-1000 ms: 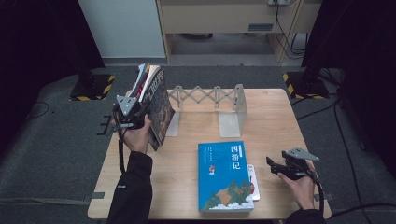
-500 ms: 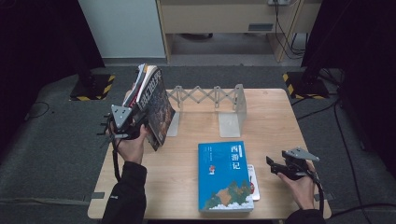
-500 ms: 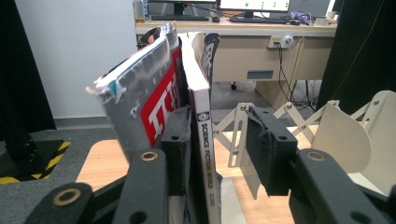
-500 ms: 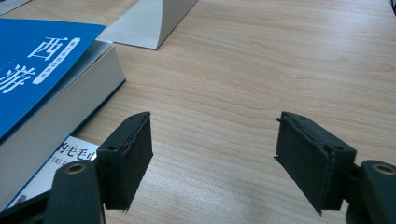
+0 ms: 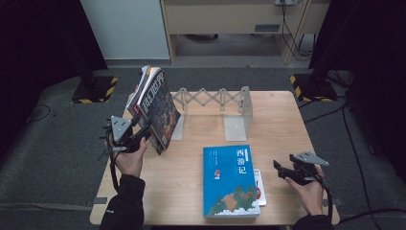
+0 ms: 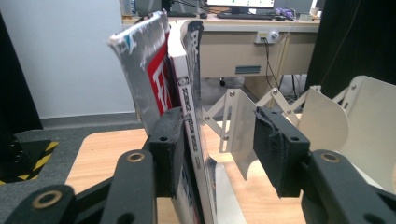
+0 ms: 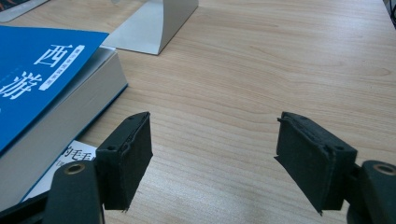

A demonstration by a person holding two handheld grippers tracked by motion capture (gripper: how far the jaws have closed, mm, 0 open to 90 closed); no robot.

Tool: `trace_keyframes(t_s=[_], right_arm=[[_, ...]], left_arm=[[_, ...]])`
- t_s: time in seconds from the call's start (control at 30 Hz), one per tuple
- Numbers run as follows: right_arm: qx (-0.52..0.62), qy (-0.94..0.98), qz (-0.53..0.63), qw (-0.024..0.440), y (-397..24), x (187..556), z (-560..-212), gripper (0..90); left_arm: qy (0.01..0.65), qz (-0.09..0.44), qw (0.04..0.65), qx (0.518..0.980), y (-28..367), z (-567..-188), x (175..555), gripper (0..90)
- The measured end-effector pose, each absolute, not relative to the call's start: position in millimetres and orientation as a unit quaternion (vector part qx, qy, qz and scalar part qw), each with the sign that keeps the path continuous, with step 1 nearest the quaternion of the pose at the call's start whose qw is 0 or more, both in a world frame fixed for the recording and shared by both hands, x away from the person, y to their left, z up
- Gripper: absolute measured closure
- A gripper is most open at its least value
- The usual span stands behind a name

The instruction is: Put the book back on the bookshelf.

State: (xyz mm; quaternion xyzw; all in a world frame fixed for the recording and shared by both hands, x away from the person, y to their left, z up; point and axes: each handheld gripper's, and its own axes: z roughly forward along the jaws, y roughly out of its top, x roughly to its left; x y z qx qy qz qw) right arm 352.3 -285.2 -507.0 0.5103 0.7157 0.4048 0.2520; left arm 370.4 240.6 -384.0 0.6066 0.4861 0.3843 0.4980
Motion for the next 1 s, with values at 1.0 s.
trace_keyframes(t_s=[1.0], right_arm=[[0.499, 0.709, 0.429, 0.252, -277, 349, -497, 26.5]], left_arm=[[0.471, 0.309, 0.493, 0.663, 238, -443, 343, 32.7]])
